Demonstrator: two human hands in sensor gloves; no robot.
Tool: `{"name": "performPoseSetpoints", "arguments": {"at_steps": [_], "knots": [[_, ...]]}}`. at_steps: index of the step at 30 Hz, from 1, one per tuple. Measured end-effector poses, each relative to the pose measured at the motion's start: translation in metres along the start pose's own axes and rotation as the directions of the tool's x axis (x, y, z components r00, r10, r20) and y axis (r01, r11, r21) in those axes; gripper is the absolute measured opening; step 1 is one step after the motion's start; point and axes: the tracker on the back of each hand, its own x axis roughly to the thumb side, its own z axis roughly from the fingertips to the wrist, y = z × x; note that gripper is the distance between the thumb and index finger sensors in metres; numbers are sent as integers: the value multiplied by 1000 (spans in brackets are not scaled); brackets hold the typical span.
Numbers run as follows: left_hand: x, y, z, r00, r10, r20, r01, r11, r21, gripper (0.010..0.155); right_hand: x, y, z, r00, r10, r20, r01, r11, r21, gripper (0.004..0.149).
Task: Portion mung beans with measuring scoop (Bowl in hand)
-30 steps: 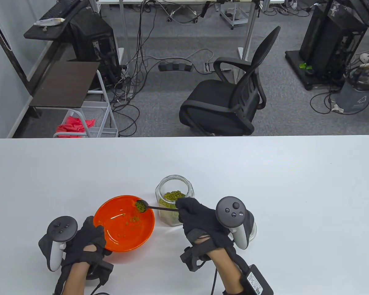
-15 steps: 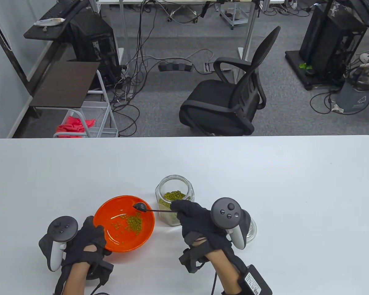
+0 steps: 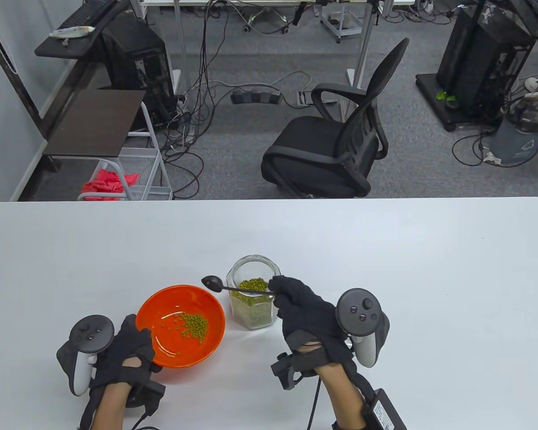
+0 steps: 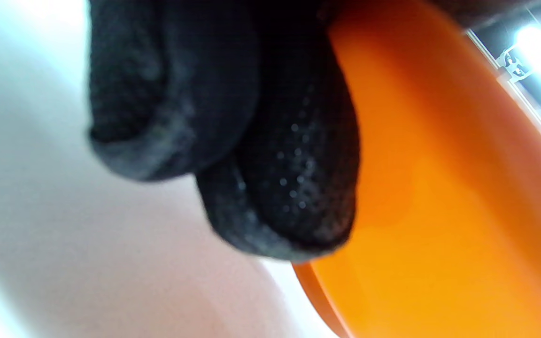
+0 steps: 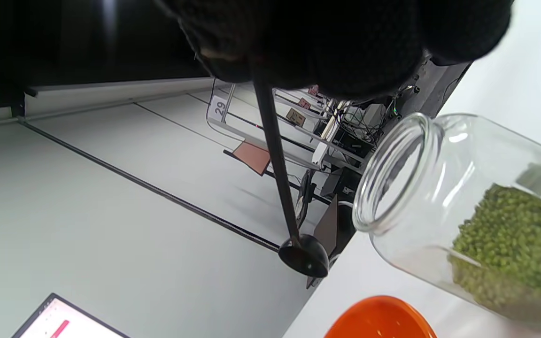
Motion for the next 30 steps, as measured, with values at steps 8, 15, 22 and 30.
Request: {"name": "performPoseSetpoints", "arguments": {"at_steps": [8, 15, 22, 30], "knots": [[0, 1, 0, 1000, -1, 2, 1, 1000, 6, 64, -1, -26, 1, 1000, 13, -12, -15, 993, -116, 42], [0, 1, 0, 1000, 0, 3, 0, 1000, 5, 65, -6, -23, -2, 987, 156, -51, -162, 973, -166, 41], [1, 3, 1, 1000, 11, 17, -11, 1000, 10, 65, -11, -9, -6, 958, 280, -65, -287, 944, -160, 41], [1, 4, 1, 999, 7, 31, -8, 1000, 15, 65, -5, 10, -19, 921, 380, -88, -389, 912, -132, 40]]}}
